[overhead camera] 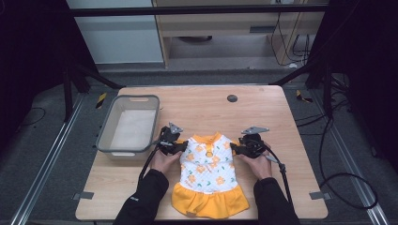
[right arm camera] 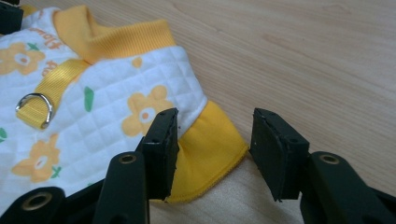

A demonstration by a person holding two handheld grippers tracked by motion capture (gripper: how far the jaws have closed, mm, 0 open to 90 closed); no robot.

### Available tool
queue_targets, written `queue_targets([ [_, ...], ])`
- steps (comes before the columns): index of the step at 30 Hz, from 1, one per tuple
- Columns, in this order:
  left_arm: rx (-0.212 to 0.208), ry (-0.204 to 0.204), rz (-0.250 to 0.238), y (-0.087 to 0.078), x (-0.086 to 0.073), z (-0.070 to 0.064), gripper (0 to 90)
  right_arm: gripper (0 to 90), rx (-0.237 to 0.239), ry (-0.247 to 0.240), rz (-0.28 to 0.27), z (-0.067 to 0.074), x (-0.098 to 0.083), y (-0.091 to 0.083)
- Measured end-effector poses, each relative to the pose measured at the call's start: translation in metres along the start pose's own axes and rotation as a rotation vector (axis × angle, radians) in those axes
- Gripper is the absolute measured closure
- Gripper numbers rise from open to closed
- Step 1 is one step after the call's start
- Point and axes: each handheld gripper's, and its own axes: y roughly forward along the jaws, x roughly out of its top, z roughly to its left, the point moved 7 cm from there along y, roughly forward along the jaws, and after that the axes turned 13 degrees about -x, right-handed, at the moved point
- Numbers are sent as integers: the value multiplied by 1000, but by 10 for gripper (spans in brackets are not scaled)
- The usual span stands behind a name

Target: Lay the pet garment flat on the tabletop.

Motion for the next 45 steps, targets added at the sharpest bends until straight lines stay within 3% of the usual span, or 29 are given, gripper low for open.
queue_targets([
  [4,-22,-17,0,6,-3,-1,562,603,27,33,4,1,-2,3],
  [8,-26,-27,2,6,-3,-3,642,780,52,39,16,6,-2,3],
  [10,-25,-28,2,7,-2,-6,731,842,61,49,18,9,-2,2],
  [14,-8,-9,10,5,0,-10,826,863,42,19,-8,11,0,-2],
  [16,-21,-14,-11,0,4,-10,838,865,43,23,-42,10,5,-7],
  [19,-26,-16,-87,-15,16,-9,840,865,48,33,-105,8,20,-17],
  [24,24,56,-184,-43,53,-7,838,863,28,20,-224,8,54,-34],
  [27,51,57,-240,-52,74,-3,836,859,-25,16,-301,7,76,-39],
  [29,82,40,-249,-51,83,4,815,829,-82,23,-320,3,87,-36],
  [31,120,17,-235,-47,86,12,709,745,-141,33,-302,-2,91,-29],
  [33,101,-28,-260,-47,87,16,604,677,-172,30,-280,-4,92,-24],
  [35,88,-39,-258,-51,85,16,523,650,-170,27,-277,-3,91,-25],
  [39,59,-22,-270,-64,80,9,484,645,-135,6,-290,0,89,-38],
  [41,35,-9,-281,-70,78,2,482,658,-116,-2,-295,1,88,-47],
  [45,4,31,-257,-76,68,-12,522,708,-78,-10,-311,2,85,-66],
])
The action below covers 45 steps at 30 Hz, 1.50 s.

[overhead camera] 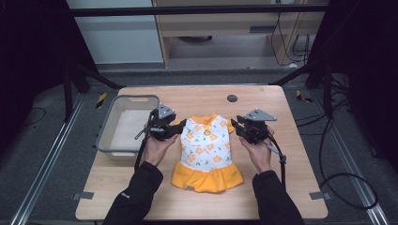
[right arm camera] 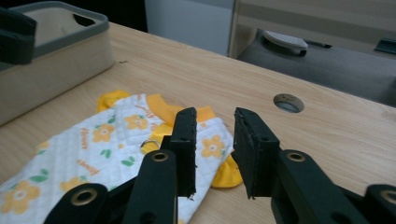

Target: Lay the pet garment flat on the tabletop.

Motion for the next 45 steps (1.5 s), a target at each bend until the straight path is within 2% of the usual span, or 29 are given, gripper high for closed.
queue_targets([
  [3,-40,-2,26,3,-13,-11,598,755,34,12,9,3,-5,-9],
  [6,-50,7,92,14,-33,-17,671,796,72,7,41,12,-17,-11],
  [12,-54,-29,191,40,-71,-17,751,842,121,-26,126,31,-49,1],
  [15,-53,-45,212,47,-83,-16,757,847,126,-38,177,37,-67,10],
  [18,-50,-48,239,50,-92,-14,756,845,126,-63,230,42,-86,17],
  [20,-50,-61,241,51,-97,-14,753,845,122,-76,254,44,-94,21],
  [23,-48,-45,233,52,-99,-14,748,845,110,-111,290,47,-103,26],
  [25,-34,-20,237,52,-99,-14,745,847,109,-102,278,46,-103,27],
  [27,-22,-23,235,52,-98,-14,721,846,111,-93,283,46,-103,27],
  [30,-32,-42,207,49,-94,-15,676,849,110,-90,283,46,-102,24],
  [31,-59,-57,178,41,-88,-18,665,853,119,-84,265,46,-98,20],
  [33,-66,-56,174,38,-86,-19,657,857,125,-79,259,46,-96,17],
  [34,-82,-34,168,28,-82,-23,651,861,132,-71,241,44,-91,11],
  [35,-82,-34,168,28,-82,-23,649,861,132,-71,241,44,-91,11],
  [38,-109,-11,160,5,-79,-31,635,859,143,-52,204,41,-83,-2],
  [39,-109,-11,160,5,-79,-31,628,859,143,-52,204,41,-83,-2],
  [40,-119,5,152,-7,-79,-34,618,843,141,-43,189,39,-79,-11],
  [43,-127,14,143,-24,-86,-37,590,809,139,-32,170,35,-76,-20],
  [45,-131,13,138,-28,-88,-37,567,782,134,-31,167,33,-76,-26],
])
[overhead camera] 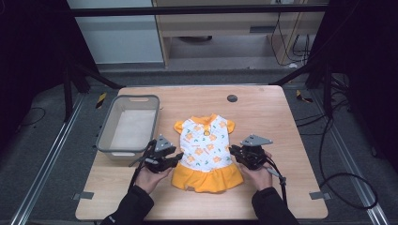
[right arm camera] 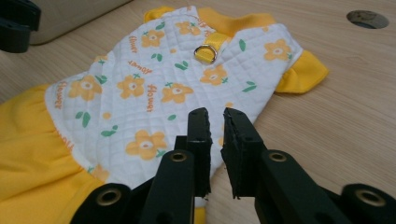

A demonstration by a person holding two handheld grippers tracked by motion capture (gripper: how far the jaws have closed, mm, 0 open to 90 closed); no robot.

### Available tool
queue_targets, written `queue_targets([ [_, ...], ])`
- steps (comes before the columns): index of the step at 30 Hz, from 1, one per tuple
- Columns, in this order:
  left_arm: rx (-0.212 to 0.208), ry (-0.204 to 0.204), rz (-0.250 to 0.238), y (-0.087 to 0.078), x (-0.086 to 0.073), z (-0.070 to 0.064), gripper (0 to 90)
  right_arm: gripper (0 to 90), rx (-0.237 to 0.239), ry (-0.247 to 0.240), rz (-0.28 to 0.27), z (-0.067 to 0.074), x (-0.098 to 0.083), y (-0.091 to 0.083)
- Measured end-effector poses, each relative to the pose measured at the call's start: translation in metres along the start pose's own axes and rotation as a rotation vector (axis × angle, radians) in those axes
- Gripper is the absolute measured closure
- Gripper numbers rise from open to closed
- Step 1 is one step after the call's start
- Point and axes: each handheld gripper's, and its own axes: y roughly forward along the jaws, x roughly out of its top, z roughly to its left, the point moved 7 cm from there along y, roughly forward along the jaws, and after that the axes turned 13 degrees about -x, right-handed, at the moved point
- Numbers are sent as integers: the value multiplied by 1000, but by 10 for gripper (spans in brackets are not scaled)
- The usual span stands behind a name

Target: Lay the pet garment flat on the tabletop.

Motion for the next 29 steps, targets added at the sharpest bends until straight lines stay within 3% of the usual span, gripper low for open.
queue_targets([
  [6,-3,-18,-48,-19,-20,-2,466,634,-32,15,-17,-12,-10,-19],
  [7,7,-27,-56,-24,-27,0,441,575,-62,18,-18,-20,-15,-23],
  [13,29,-77,-58,-35,-47,7,362,468,-104,46,-3,-35,-27,-27],
  [14,29,-86,-54,-37,-53,8,336,398,-117,68,0,-40,-31,-30],
  [17,39,-75,-40,-41,-63,9,325,346,-145,63,1,-45,-35,-31],
  [20,53,-82,-58,-51,-69,12,294,271,-180,83,-1,-55,-41,-33],
  [29,115,-105,-103,-79,-83,29,253,196,-231,180,-15,-81,-56,-44],
])
